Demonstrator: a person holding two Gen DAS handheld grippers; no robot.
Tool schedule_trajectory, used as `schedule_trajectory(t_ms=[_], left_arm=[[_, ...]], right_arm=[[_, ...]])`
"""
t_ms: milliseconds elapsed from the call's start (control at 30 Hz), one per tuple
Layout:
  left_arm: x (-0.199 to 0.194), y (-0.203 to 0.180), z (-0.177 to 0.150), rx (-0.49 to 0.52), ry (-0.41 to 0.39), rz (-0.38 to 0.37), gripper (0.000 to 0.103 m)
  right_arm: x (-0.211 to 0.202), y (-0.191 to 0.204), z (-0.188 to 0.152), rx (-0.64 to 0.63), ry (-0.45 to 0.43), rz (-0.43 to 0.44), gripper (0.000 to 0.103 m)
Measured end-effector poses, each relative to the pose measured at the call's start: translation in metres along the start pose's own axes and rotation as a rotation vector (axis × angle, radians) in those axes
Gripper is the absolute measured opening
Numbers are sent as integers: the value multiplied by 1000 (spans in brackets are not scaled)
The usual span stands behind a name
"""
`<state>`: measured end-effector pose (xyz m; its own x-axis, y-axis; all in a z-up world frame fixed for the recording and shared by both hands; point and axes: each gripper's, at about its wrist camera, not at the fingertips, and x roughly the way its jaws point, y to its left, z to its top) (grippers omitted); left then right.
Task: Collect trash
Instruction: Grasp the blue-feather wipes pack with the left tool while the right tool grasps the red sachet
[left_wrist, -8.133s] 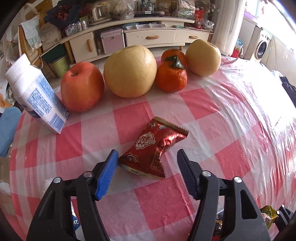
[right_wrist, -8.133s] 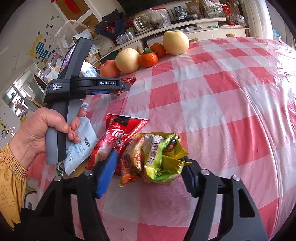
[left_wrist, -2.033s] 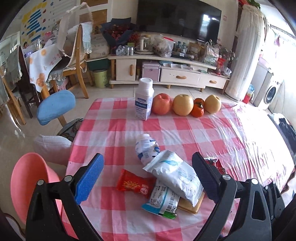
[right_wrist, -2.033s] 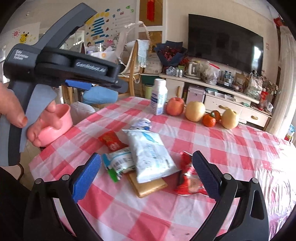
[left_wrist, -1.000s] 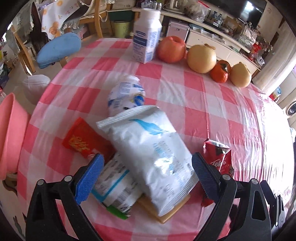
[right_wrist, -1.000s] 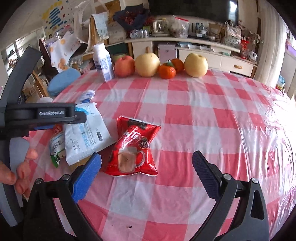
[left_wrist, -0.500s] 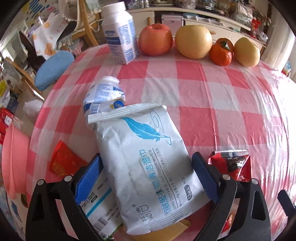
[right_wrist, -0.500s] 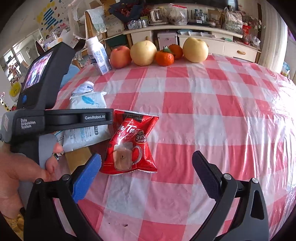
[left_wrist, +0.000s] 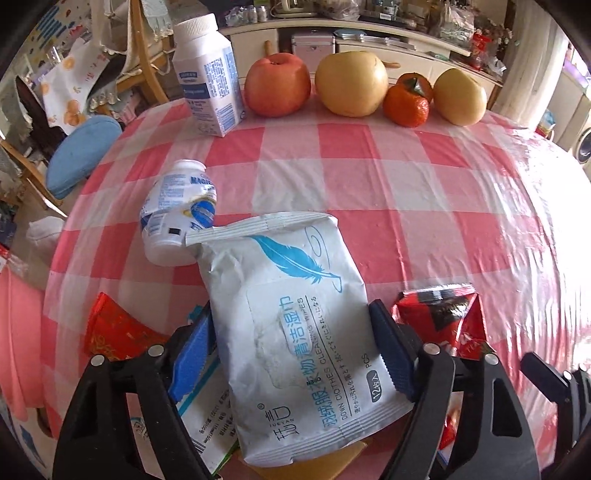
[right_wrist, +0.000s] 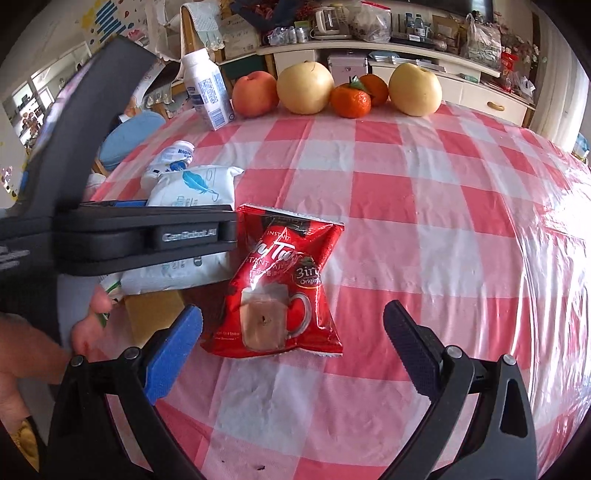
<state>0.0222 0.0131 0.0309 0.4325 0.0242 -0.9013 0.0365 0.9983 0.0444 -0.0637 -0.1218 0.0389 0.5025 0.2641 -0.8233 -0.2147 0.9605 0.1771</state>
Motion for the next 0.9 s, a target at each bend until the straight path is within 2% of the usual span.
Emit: schedule_trajectory(t_ms=[233, 500, 533, 633, 900], left_arm=[[-12, 17, 0, -22, -24, -52, 79], [-34, 27, -3, -12, -73, -66, 79], [-38, 29, -4, -10, -81, -67, 79], [-46, 34, -5, 3, -102, -58, 79], [-70, 52, -10, 22, -161, -20, 79]], right_arm=[[9, -1, 4, 4, -5, 2, 99], [15, 6, 4, -39, -33, -39, 98], [15, 6, 4, -40, -39, -43, 97], [17, 6, 5, -35, -49, -38, 83], [25, 15, 5, -88, -61, -87, 82]])
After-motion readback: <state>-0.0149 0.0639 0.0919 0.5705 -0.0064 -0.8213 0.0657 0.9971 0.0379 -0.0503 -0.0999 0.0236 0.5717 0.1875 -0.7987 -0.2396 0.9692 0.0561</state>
